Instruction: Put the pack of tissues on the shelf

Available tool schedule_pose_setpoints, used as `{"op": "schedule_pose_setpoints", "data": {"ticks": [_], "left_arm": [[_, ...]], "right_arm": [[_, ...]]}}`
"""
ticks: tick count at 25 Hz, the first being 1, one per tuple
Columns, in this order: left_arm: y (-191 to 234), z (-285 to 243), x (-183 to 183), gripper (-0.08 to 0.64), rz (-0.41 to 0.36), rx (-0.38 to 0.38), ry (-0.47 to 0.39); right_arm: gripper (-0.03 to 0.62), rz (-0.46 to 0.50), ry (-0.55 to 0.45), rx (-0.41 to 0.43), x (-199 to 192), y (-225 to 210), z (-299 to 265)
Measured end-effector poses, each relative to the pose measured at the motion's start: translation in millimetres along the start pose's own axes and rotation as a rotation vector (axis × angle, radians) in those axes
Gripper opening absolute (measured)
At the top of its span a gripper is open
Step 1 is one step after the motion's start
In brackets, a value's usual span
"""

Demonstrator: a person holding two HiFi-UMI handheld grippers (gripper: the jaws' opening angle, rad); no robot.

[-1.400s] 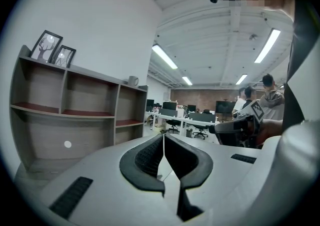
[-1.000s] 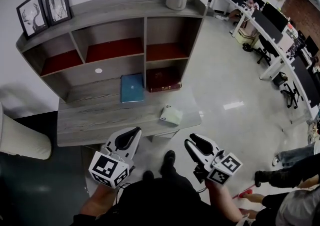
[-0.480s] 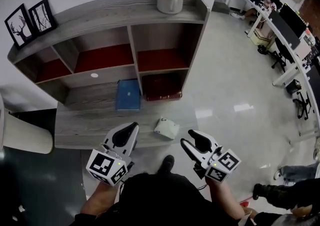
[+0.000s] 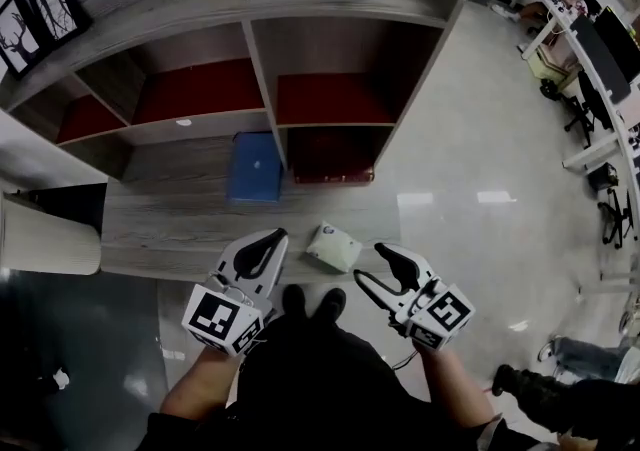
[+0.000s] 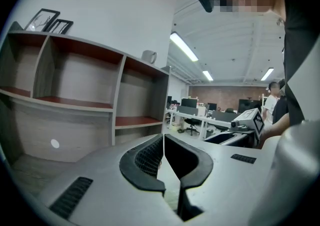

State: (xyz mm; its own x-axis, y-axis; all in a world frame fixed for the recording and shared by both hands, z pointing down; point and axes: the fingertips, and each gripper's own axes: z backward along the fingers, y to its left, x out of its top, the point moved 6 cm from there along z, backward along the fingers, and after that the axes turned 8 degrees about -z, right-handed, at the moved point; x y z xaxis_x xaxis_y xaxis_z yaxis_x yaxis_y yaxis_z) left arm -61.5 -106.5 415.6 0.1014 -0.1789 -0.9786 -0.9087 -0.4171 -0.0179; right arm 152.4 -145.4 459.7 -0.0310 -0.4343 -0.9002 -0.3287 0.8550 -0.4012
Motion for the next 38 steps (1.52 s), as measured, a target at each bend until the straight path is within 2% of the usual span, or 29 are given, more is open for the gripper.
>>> {"op": "schedule_pose_setpoints", "data": {"ticks": [3, 13, 23, 34, 36, 38], "left_arm": [[7, -15, -16, 0.021, -0.011, -0.016, 0.013], [20, -42, -71, 0.021, 0.026, -0.014, 0.038], [14, -52, -109, 0.021, 0.050, -0.033, 0.095], [15, -55, -119, 0.021, 0.079, -0.043, 0.123], [16, -55, -116, 0.021, 0.078, -0.046, 0.120], [16, -55, -113, 0.021, 0.077, -0.047, 0.119]], "right_arm": [[0.207, 0.015, 0.040, -0.004, -16, -13, -14], [0.239, 0.155, 0.222, -0.002, -94, -42, -48], [0.252, 0.141, 0.349, -0.050, -149, -70, -69], [0.249, 0.167, 0.473, -0.134, -186, -87, -84], [0.234, 0.175, 0.483, -0.141, -185, -88, -85], [0.139, 0.174, 0.486, -0.152, -181, -90, -84]]}}
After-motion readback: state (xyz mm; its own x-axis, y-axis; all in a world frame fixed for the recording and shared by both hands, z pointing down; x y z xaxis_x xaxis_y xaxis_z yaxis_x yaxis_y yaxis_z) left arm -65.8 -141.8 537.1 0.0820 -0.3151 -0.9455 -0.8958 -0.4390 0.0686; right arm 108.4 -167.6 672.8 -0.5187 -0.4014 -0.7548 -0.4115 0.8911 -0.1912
